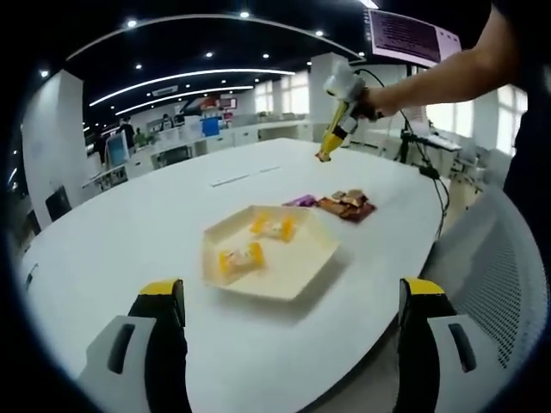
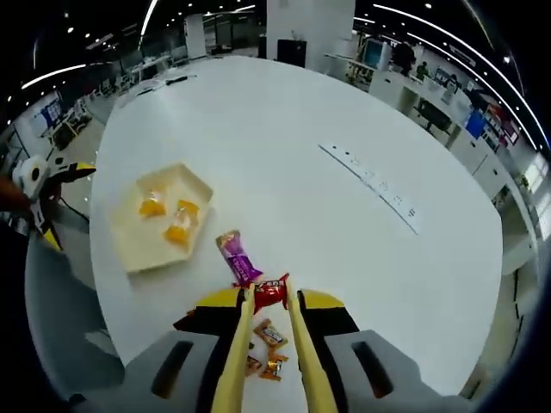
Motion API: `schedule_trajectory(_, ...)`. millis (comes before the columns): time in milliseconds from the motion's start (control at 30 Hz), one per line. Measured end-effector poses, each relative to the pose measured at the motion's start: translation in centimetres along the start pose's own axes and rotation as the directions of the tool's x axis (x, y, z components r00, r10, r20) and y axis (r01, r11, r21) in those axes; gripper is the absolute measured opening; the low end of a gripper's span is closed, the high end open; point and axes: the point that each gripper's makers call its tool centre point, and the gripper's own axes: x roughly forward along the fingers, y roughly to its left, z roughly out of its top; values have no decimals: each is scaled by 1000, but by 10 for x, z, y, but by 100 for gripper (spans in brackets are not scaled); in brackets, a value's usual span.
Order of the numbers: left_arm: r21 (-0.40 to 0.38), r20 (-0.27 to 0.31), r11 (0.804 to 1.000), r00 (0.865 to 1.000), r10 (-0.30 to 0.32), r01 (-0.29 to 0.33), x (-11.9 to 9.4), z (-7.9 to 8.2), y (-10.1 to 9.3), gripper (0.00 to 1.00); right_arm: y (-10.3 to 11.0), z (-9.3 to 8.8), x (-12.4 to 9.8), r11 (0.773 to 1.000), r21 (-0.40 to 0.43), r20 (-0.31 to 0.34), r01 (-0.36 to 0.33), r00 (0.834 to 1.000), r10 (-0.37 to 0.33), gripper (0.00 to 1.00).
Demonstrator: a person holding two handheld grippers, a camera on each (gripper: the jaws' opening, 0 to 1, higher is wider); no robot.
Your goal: Place the target food into the container with the food tongs after gripping and lifting it, then release it inside without dropping or visibly crushing the food.
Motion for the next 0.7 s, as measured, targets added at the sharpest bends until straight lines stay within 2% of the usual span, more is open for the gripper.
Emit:
schedule_trajectory(133, 23, 25, 1000, 1000, 1, -1, -1, 5, -1, 100, 6, 4, -2, 1000, 7, 0, 10, 1000, -10, 23)
schedule_trajectory(533, 22, 27, 1000, 1000, 3, -4, -2, 7, -2, 100, 41, 23, 7, 999, 36, 39, -5, 999, 4, 23)
schedule_trajectory(700, 31, 22, 1000, 1000, 3, -4, -1, 5, -2, 100, 59, 42, 13, 1000, 16, 63, -18, 998, 17, 23)
